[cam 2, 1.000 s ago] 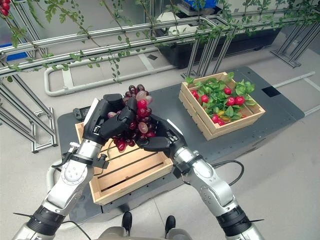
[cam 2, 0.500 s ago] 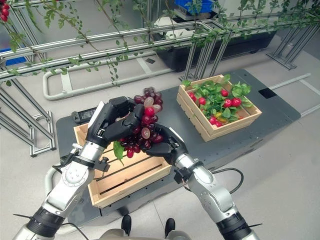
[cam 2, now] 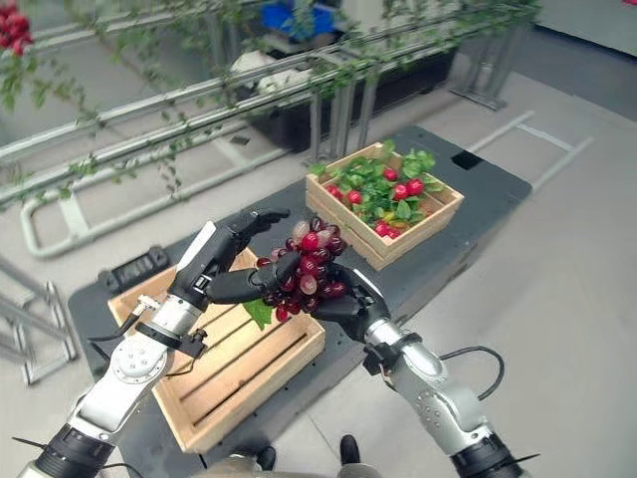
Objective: Pick up the fruits from the basket on one side to the basket on the other side
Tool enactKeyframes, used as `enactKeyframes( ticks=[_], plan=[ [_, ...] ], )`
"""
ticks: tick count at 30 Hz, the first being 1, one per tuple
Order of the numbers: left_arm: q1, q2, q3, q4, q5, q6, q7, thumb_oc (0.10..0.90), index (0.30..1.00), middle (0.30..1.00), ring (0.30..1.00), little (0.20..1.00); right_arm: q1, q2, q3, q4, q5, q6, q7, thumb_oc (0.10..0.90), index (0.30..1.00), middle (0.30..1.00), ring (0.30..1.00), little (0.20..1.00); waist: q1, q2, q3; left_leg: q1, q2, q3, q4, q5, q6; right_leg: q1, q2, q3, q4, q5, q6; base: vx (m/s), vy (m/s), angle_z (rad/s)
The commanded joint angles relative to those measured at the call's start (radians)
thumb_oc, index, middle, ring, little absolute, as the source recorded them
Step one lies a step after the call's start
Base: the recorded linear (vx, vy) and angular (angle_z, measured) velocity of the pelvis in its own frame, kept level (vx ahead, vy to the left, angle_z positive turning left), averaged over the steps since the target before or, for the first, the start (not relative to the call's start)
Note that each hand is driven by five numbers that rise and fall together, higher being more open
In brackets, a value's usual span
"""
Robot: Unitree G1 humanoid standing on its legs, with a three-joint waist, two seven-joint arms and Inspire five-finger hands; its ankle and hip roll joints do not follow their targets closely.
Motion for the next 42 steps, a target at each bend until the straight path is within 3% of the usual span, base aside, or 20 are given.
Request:
enactKeyframes(
  ticks=[1, 2, 5, 6, 10, 11, 14, 18, 21, 25, 26, 30, 34, 42],
  plan=[
    [-0.082, 0.04, 0.052, -0.032, -0.174, -0.041, -0.167, 0.8, 0.9, 0.9, 0.9, 0.9, -0.105, 0.084, -0.066, -0.097, 0.087, -0.17, 0.03, 0.4, 0.3, 0.3, 0.3, 0.3, 0.008, 0.016, -0.055, 0.026, -0.003, 0.013, 0.042, -0.077, -0.022, -0.005, 0.022, -0.073, 0.032, 0.021, 0.012, -0.2, 0.497, -0.3],
    [-0.1, 0.037, 0.029, -0.029, -0.26, -0.023, -0.285, 0.8, 0.9, 0.9, 0.9, 0.9, -0.103, 0.107, -0.079, -0.076, 0.082, -0.193, 0.036, 0.4, 0.3, 0.3, 0.3, 0.3, -0.006, 0.028, -0.051, 0.035, -0.023, 0.021, 0.028, -0.088, -0.003, -0.053, 0.01, -0.064, 0.063, 0.038, 0.033, -0.15, 0.349, -0.21],
    [-0.112, 0.029, -0.001, -0.044, -0.376, 0.008, -0.412, 0.8, 0.9, 0.9, 0.9, 0.9, -0.069, 0.125, -0.094, -0.071, 0.081, -0.215, 0.043, 0.4, 0.3, 0.3, 0.3, 0.3, -0.026, 0.043, -0.045, 0.037, -0.045, 0.027, 0.015, -0.093, 0.013, -0.089, 0.0, -0.056, 0.096, 0.058, 0.038, -0.16, 0.399, -0.15],
    [-0.128, 0.016, -0.022, -0.049, -0.404, 0.026, -0.454, 0.8, 0.9, 0.9, 0.9, 0.9, -0.056, 0.135, -0.097, -0.071, 0.079, -0.214, 0.056, 0.4, 0.3, 0.3, 0.3, 0.3, -0.038, 0.049, -0.035, 0.045, -0.052, 0.037, 0.012, -0.099, 0.015, -0.114, -0.015, -0.056, 0.099, 0.094, 0.037, -0.09, 0.283, -0.07],
    [-0.162, 0.013, -0.052, -0.056, -0.49, 0.065, -0.483, 0.8, 0.9, 0.9, 0.9, 0.9, -0.043, 0.144, -0.094, -0.063, 0.089, -0.207, 0.09, 0.4, 0.3, 0.3, 0.3, 0.3, -0.039, 0.056, -0.01, 0.063, -0.05, 0.085, 0.001, -0.092, 0.009, -0.155, -0.054, -0.141, 0.049, 0.14, 0.052, -0.11, 0.187, -0.5],
    [-0.169, 0.005, -0.055, -0.052, -0.526, 0.072, -0.476, 0.8, 0.9, 0.9, 0.9, 0.9, -0.045, 0.144, -0.089, -0.046, 0.105, -0.213, 0.101, 0.4, 0.3, 0.3, 0.3, 0.3, -0.032, 0.058, -0.008, 0.064, -0.048, 0.115, -0.011, -0.083, 0.012, -0.152, -0.054, -0.185, 0.073, 0.123, 0.049, -0.16, 0.128, -1.04],
    [-0.168, -0.009, -0.054, -0.052, -0.555, 0.073, -0.484, 0.8, 0.9, 0.9, 0.9, 0.9, -0.06, 0.15, -0.075, -0.024, 0.102, -0.236, 0.098, 0.4, 0.3, 0.3, 0.3, 0.3, -0.021, 0.065, -0.009, 0.069, -0.041, 0.151, -0.045, -0.064, 0.021, -0.157, -0.046, -0.235, 0.16, 0.112, 0.042, -0.13, 0.066, -1.03],
    [-0.137, -0.025, -0.037, -0.052, -0.566, 0.064, -0.464, 0.8, 0.9, 0.9, 0.9, 0.9, -0.088, 0.161, -0.061, -0.01, 0.103, -0.256, 0.092, 0.4, 0.3, 0.3, 0.3, 0.3, 0.005, 0.081, -0.021, 0.053, -0.026, 0.218, -0.073, -0.031, 0.041, -0.141, -0.038, -0.325, 0.319, 0.033, 0.011, -0.14, 0.003, -0.89],
    [-0.112, -0.029, -0.024, -0.059, -0.555, 0.059, -0.447, 0.8, 0.9, 0.9, 0.9, 0.9, -0.098, 0.184, -0.052, -0.013, 0.09, -0.266, 0.093, 0.4, 0.3, 0.3, 0.3, 0.3, 0.049, 0.076, -0.025, 0.047, -0.015, 0.257, -0.093, -0.017, 0.05, -0.099, -0.083, -0.425, 0.417, 0.004, -0.001, -0.12, -0.122, -0.78],
    [-0.087, -0.018, -0.003, -0.072, -0.562, 0.054, -0.455, 0.8, 0.9, 0.9, 0.9, 0.9, -0.099, 0.194, -0.041, -0.026, 0.071, -0.277, 0.092, 0.4, 0.3, 0.3, 0.3, 0.3, 0.083, 0.066, -0.034, 0.045, 0.001, 0.289, -0.098, -0.014, 0.043, -0.03, -0.124, -0.506, 0.396, -0.014, 0.0, -0.09, -0.175, -1.1],
    [-0.064, -0.002, 0.012, -0.088, -0.586, 0.05, -0.462, 0.8, 0.9, 0.9, 0.9, 0.9, -0.096, 0.192, -0.036, -0.035, 0.067, -0.278, 0.091, 0.4, 0.3, 0.3, 0.3, 0.3, 0.098, 0.061, -0.038, 0.049, 0.017, 0.323, -0.107, -0.007, 0.032, 0.026, -0.135, -0.551, 0.346, -0.039, 0.002, -0.1, -0.255, -0.34],
    [-0.038, 0.01, 0.021, -0.116, -0.615, 0.037, -0.45, 0.8, 0.9, 0.9, 0.9, 0.9, -0.116, 0.177, -0.022, -0.029, 0.056, -0.292, 0.077, 0.4, 0.3, 0.3, 0.3, 0.3, 0.118, 0.044, -0.056, 0.035, 0.068, 0.393, -0.126, 0.029, -0.011, 0.129, -0.085, -0.6, 0.141, -0.089, 0.0, -0.14, -0.346, -0.67],
    [-0.053, -0.013, 0.012, -0.107, -0.612, 0.029, -0.42, 0.8, 0.9, 0.9, 0.9, 0.9, -0.132, 0.168, -0.028, -0.029, 0.049, -0.281, 0.063, 0.4, 0.3, 0.3, 0.3, 0.3, 0.098, 0.033, -0.056, 0.02, 0.114, 0.437, -0.133, 0.051, -0.036, 0.135, -0.036, -0.581, 0.072, -0.096, -0.006, -0.14, -0.333, -0.43],
    [-0.11, -0.109, -0.007, -0.076, -0.634, 0.039, -0.424, 0.8, 0.9, 0.9, 0.9, 0.9, -0.15, 0.157, -0.088, -0.05, 0.019, -0.291, 0.055, 0.4, 0.3, 0.3, 0.3, 0.3, 0.037, 0.012, -0.056, -0.061, 0.208, 0.45, -0.133, 0.114, -0.109, 0.102, 0.048, -0.523, -0.002, -0.078, -0.053, -0.15, -0.309, -0.37]
  ],
)
